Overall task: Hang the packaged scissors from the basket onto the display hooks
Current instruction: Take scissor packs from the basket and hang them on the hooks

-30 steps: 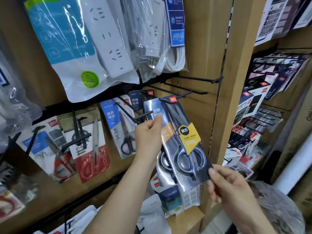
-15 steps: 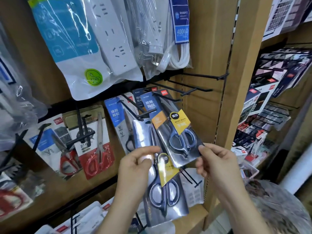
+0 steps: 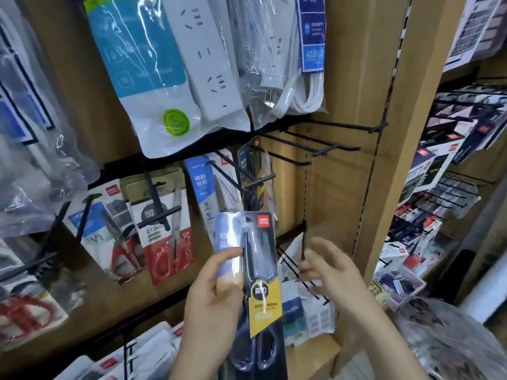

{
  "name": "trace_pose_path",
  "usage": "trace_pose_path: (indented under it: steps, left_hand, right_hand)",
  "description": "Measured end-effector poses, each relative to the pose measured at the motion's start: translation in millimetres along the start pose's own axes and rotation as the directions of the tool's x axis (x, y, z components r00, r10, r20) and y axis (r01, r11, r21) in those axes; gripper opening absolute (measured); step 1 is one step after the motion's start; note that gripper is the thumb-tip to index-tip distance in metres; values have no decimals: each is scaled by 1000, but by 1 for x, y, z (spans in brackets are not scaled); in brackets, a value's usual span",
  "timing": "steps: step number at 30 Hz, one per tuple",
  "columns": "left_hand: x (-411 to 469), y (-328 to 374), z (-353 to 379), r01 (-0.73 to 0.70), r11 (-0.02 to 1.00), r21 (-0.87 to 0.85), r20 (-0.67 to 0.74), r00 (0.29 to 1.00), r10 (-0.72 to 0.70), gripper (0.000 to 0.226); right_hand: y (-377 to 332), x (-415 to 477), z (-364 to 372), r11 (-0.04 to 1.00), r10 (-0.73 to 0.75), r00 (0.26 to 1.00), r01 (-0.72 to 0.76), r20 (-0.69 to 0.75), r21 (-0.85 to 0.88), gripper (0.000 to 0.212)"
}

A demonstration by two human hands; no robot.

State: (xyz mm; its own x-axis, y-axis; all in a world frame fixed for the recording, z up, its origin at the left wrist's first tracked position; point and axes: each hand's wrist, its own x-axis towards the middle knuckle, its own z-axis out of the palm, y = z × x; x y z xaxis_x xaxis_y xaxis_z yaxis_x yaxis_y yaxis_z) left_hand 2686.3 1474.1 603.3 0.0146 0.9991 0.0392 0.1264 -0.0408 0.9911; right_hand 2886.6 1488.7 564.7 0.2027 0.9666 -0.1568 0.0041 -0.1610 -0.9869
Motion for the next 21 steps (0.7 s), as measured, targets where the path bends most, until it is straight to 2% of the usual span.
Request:
trace_pose_path:
  steps: [3,5,10,13,16,19,20,21]
  left_hand:
    - [0,-4,7,-8,1000,-31,13,1000,8,73]
    - [0,-3,17,9,998,-60,49,999,-6,74]
    - [4,4,36,-19,986,-163,97,995,35,80]
    - [11,7,47,-46,981,-188,123,990,70,75]
    - [16,12,56,-85,982,-171,188,975,117,51]
    - [28,26,61,-99,975,-200,196,971,139,15]
    - [33,32,63,-97,972,-212,187,973,137,12]
    - [39,38,65,-89,971,-222,173,976,129,18]
  right_hand:
    - [6,-36,-6,991,109,942,-128,318,40,40]
    - [12,-51,-5,994,79,912,-103,403,38,32]
    - [30,-53,-10,991,-42,951,1,305,133,69]
    - [35,-55,-21,983,-44,934,-23,356,181,63]
    - [35,-59,-28,972,-52,927,-39,371,234,62]
    - [33,-58,-35,961,-124,955,48,271,271,70]
    - [32,-57,-37,956,-153,958,82,241,282,70]
    - [30,-55,-40,952,-174,961,108,217,286,69]
